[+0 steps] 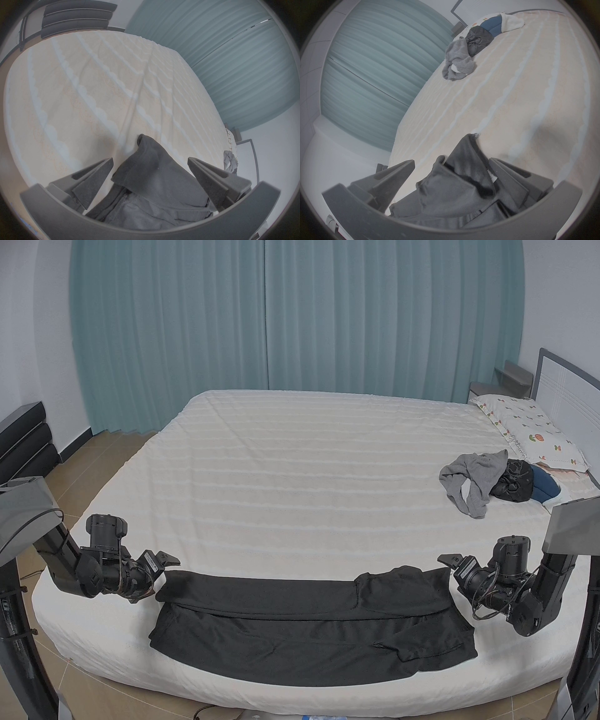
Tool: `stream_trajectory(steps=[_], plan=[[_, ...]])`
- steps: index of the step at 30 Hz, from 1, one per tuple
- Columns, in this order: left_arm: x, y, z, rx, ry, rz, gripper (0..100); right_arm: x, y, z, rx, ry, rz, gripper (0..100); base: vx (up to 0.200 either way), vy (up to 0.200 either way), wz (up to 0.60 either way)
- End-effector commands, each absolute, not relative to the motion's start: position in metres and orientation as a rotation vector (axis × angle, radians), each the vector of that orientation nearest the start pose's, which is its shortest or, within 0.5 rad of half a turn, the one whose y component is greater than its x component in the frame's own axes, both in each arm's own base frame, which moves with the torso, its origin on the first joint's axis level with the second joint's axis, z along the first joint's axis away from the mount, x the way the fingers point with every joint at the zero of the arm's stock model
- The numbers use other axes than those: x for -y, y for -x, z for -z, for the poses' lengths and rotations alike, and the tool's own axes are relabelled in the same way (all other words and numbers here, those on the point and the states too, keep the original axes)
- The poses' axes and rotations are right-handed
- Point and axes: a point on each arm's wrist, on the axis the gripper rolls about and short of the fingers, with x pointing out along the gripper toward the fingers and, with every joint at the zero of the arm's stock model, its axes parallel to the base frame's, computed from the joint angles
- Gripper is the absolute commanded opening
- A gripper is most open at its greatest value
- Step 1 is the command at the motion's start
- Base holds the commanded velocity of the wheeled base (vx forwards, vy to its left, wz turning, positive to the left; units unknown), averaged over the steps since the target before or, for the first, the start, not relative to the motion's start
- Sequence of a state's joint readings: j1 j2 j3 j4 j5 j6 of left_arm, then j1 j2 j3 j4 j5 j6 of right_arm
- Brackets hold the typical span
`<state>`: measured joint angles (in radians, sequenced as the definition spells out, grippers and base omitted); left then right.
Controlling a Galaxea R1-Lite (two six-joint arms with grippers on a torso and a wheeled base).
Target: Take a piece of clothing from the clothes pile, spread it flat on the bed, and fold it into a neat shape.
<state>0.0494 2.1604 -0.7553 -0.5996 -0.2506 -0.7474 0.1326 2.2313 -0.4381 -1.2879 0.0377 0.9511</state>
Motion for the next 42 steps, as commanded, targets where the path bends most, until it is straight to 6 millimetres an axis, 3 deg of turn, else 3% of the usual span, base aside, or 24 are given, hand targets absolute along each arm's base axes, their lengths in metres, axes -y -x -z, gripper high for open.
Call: stream_trajectory(steps=[1,6,14,22,33,42], plan=[[-0.011,-0.328,-0.034,-0.802,0.83,-0.093,100,-0.046,-0.292,-0.005,-0.551,-0.899,0.067,100,-0.2,0.0,0.0],[-0.009,-0.315,-0.029,-0.84,0.83,-0.104,100,-0.049,-0.29,-0.005,-0.561,-0.91,0.063,100,-0.2,0.0,0.0],[-0.005,-0.289,-0.01,-0.942,0.828,-0.138,100,-0.051,-0.285,-0.005,-0.574,-0.924,0.064,100,0.0,0.0,0.0],[-0.005,-0.27,0.007,-0.902,0.803,-0.152,100,-0.052,-0.285,-0.005,-0.577,-0.93,0.065,100,0.0,0.0,0.0],[0.001,-0.266,0.013,-0.889,0.78,-0.141,100,-0.052,-0.285,-0.004,-0.578,-0.931,0.066,100,0.0,0.0,0.0],[0.009,-0.277,0.023,-0.885,0.707,-0.165,100,-0.05,-0.285,-0.004,-0.577,-0.933,0.072,100,0.0,0.0,0.0]])
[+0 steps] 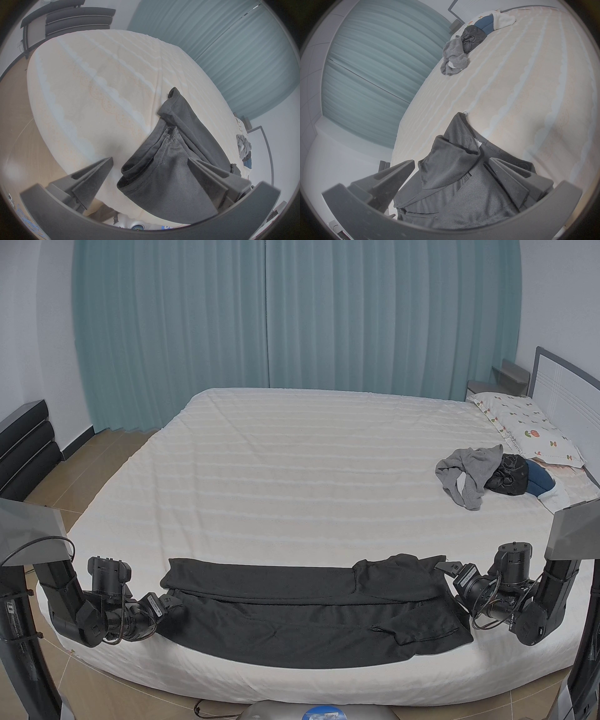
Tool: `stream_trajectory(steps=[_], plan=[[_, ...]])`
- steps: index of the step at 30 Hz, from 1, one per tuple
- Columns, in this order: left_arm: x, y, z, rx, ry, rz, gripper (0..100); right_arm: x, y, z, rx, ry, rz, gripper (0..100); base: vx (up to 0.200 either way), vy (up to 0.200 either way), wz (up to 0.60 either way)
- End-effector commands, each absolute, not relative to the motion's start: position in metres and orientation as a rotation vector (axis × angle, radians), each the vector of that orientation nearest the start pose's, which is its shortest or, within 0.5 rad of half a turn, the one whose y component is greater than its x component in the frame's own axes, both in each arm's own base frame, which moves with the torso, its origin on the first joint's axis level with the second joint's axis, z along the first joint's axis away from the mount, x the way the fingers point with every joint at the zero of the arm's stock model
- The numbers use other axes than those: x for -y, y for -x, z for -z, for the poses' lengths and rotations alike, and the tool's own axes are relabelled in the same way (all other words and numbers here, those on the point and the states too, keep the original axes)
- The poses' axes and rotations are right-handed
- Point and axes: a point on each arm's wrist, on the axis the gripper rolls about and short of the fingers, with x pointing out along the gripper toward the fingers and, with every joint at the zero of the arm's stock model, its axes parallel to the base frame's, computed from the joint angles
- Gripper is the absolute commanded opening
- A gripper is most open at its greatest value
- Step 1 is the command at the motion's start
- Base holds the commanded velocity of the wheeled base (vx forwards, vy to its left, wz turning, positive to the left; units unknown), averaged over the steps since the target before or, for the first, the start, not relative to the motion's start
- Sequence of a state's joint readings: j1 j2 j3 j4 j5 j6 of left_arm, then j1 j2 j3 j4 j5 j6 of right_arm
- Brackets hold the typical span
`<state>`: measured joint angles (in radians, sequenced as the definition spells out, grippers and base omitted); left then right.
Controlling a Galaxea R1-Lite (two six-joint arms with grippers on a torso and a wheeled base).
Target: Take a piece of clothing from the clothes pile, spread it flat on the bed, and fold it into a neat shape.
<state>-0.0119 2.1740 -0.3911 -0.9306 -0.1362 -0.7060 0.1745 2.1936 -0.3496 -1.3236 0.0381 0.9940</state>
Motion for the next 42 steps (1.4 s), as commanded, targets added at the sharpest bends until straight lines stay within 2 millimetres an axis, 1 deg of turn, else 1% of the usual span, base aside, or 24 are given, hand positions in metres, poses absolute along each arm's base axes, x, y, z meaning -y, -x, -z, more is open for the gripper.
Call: stream_trajectory(steps=[1,2,7,9,13,16,19,28,29,33,34,38,40,41,42], plan=[[0.009,-0.277,0.023,-0.885,0.707,-0.165,100,-0.049,-0.285,-0.004,-0.576,-0.933,0.073,100,0.0,0.0,0.0],[0.009,-0.276,0.023,-0.888,0.707,-0.166,0,-0.049,-0.285,-0.004,-0.575,-0.934,0.075,100,0.0,0.0,0.0],[0.009,-0.271,0.023,-0.901,0.704,-0.172,0,-0.048,-0.285,-0.004,-0.574,-0.935,0.078,100,0.0,0.0,0.0],[0.007,-0.263,0.025,-0.922,0.707,-0.19,0,-0.048,-0.285,-0.004,-0.574,-0.935,0.078,100,0.0,0.0,0.0],[0.003,-0.256,0.025,-0.932,0.709,-0.212,0,-0.048,-0.285,-0.004,-0.575,-0.934,0.08,100,0.0,0.0,0.0],[0.002,-0.25,0.026,-0.944,0.678,-0.232,0,-0.048,-0.283,-0.003,-0.58,-0.933,0.083,100,0.0,0.0,0.0],[0.002,-0.248,0.027,-0.945,0.636,-0.243,0,-0.047,-0.283,-0.004,-0.578,-0.932,0.083,100,0.0,0.0,0.0],[0.002,-0.248,0.027,-0.948,0.635,-0.245,0,-0.047,-0.283,-0.004,-0.577,-0.932,0.082,100,0.0,0.0,0.0],[0.002,-0.248,0.027,-0.946,0.634,-0.246,100,-0.047,-0.283,-0.004,-0.577,-0.932,0.082,100,0.0,0.0,0.0],[0.001,-0.249,0.021,-0.921,0.642,-0.242,100,-0.047,-0.283,-0.005,-0.574,-0.933,0.081,100,0.0,0.0,0.0],[-0.002,-0.25,0.015,-0.893,0.654,-0.239,100,-0.047,-0.283,-0.008,-0.563,-0.935,0.077,100,0.0,0.0,0.0],[-0.011,-0.254,0.001,-0.814,0.687,-0.222,100,-0.047,-0.283,-0.01,-0.56,-0.934,0.072,100,0.0,0.0,0.0],[-0.011,-0.254,0.001,-0.814,0.687,-0.222,100,-0.047,-0.283,-0.01,-0.56,-0.934,0.072,100,0.0,0.0,0.0],[-0.015,-0.257,-0.011,-0.769,0.702,-0.194,100,-0.047,-0.283,-0.01,-0.561,-0.934,0.071,100,0.0,0.0,0.0],[-0.015,-0.258,-0.012,-0.766,0.703,-0.189,100,-0.047,-0.284,-0.01,-0.559,-0.935,0.072,100,0.0,0.0,0.0]])
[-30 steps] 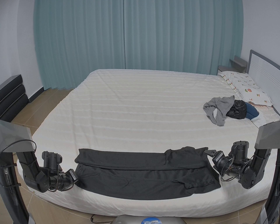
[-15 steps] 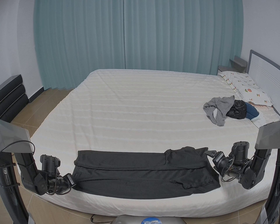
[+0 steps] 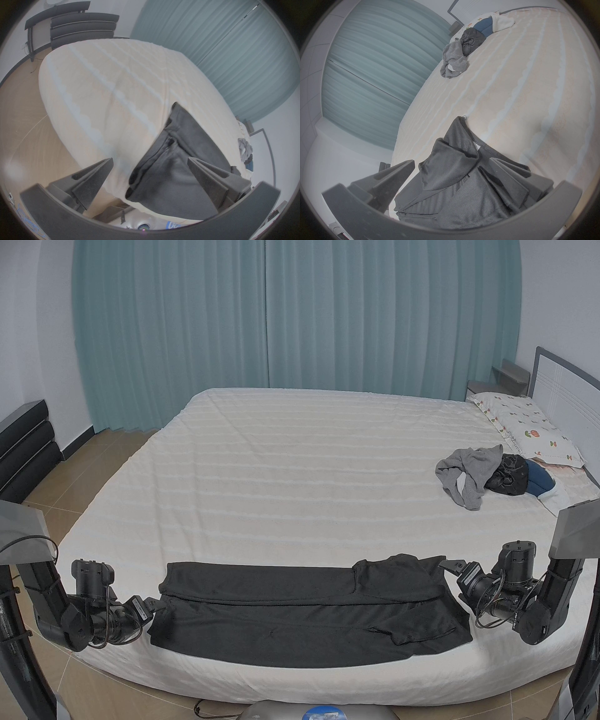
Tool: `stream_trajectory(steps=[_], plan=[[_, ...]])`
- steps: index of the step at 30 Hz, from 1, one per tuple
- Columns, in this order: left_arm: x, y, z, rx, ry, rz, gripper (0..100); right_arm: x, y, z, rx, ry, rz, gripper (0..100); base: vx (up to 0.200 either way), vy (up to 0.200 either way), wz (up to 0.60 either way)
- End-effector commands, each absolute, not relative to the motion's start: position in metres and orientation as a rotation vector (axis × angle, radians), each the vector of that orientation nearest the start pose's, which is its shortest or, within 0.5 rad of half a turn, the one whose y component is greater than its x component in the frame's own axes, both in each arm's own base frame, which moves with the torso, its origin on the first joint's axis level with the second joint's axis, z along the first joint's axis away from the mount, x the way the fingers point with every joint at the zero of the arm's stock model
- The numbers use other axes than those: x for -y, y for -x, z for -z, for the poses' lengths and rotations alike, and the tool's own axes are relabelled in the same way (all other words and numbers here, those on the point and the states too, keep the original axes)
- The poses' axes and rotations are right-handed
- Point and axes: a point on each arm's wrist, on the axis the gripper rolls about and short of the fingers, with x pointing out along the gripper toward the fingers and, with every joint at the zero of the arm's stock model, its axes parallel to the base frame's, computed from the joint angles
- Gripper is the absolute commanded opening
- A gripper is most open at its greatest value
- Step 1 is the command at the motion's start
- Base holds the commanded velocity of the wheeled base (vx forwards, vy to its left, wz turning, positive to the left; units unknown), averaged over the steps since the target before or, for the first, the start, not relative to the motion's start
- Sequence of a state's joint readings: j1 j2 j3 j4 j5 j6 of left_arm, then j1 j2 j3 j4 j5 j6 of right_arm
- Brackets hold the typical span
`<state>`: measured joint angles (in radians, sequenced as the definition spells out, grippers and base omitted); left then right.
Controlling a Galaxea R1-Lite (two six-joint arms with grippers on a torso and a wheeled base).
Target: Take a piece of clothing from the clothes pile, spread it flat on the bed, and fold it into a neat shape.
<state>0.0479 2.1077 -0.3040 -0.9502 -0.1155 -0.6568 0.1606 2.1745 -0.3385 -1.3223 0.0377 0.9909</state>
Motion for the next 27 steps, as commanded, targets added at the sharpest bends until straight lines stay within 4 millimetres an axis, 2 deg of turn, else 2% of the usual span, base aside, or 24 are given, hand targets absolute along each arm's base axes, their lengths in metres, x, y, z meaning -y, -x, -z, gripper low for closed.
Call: stream_trajectory(steps=[1,5,10,16,23,27], plan=[[-0.014,-0.26,-0.018,-0.745,0.711,-0.163,100,-0.047,-0.284,-0.01,-0.559,-0.934,0.07,100,0.0,0.0,0.0],[-0.012,-0.272,-0.029,-0.702,0.721,-0.093,100,-0.047,-0.284,-0.009,-0.561,-0.934,0.071,100,0.0,0.0,0.0],[0.002,-0.287,-0.03,-0.709,0.716,0.033,100,-0.048,-0.283,-0.009,-0.566,-0.938,0.063,100,0.0,0.0,0.0],[0.013,-0.298,-0.004,-0.783,0.647,0.079,100,-0.048,-0.283,-0.009,-0.573,-0.939,0.057,100,0.0,0.0,0.0],[0.014,-0.296,0.004,-0.809,0.607,0.082,100,-0.048,-0.282,-0.008,-0.56,-0.944,0.038,100,0.0,0.0,0.0],[0.013,-0.301,0.011,-0.814,0.591,0.073,100,-0.048,-0.282,-0.006,-0.566,-0.941,0.04,100,0.0,0.0,0.0]])
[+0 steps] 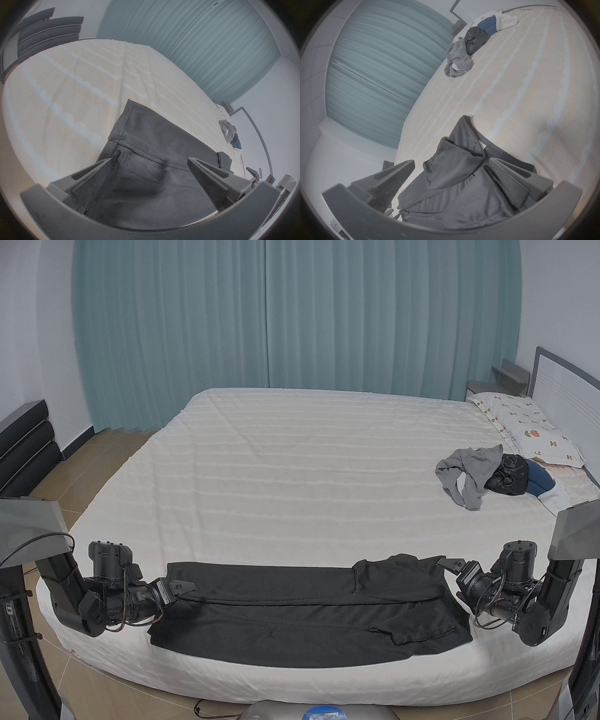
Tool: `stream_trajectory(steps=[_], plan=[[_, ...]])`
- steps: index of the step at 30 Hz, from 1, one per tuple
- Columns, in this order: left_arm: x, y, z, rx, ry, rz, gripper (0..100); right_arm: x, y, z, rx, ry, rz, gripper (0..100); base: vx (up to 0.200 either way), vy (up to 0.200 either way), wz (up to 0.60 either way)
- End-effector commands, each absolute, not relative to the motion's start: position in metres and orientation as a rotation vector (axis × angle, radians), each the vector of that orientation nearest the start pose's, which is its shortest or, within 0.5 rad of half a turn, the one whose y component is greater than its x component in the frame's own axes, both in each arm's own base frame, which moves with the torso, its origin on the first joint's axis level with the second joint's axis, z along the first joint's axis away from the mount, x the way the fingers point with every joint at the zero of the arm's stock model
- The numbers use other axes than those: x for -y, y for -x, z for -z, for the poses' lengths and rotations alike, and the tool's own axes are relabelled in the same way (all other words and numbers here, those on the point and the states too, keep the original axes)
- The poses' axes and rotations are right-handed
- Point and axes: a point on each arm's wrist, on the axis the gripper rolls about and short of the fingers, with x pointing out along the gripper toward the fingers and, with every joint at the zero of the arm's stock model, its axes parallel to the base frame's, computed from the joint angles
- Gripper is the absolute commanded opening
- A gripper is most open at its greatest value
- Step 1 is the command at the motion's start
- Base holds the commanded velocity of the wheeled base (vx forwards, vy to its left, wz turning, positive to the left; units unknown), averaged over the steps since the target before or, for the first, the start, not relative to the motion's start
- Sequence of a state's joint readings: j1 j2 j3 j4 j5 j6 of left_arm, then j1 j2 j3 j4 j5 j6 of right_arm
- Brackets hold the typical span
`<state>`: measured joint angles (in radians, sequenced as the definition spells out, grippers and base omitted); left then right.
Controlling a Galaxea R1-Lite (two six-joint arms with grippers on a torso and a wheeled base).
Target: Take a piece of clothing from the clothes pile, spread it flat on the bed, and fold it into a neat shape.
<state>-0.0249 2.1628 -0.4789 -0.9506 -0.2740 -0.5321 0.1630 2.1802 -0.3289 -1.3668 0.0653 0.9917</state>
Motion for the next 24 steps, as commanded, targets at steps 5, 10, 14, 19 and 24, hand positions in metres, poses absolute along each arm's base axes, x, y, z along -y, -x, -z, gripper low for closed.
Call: stream_trajectory(steps=[5,10,14,19,24], plan=[[0.014,-0.304,0.012,-0.809,0.587,0.072,100,-0.048,-0.282,-0.006,-0.565,-0.938,0.038,100,0.0,0.0,0.0],[0.015,-0.307,0.015,-0.812,0.588,0.072,100,-0.048,-0.283,-0.007,-0.56,-0.936,0.036,100,0.0,0.0,0.0],[0.014,-0.309,0.018,-0.818,0.589,0.068,100,-0.05,-0.283,-0.01,-0.542,-0.933,0.02,100,0.0,0.0,0.0],[0.013,-0.305,0.017,-0.824,0.59,0.062,0,-0.048,-0.279,-0.008,-0.551,-0.872,0.011,100,0.0,0.0,0.0],[0.008,-0.303,0.018,-0.825,0.602,0.043,0,-0.05,-0.275,0.002,-0.618,-0.813,-0.047,100,0.0,0.0,0.0]])
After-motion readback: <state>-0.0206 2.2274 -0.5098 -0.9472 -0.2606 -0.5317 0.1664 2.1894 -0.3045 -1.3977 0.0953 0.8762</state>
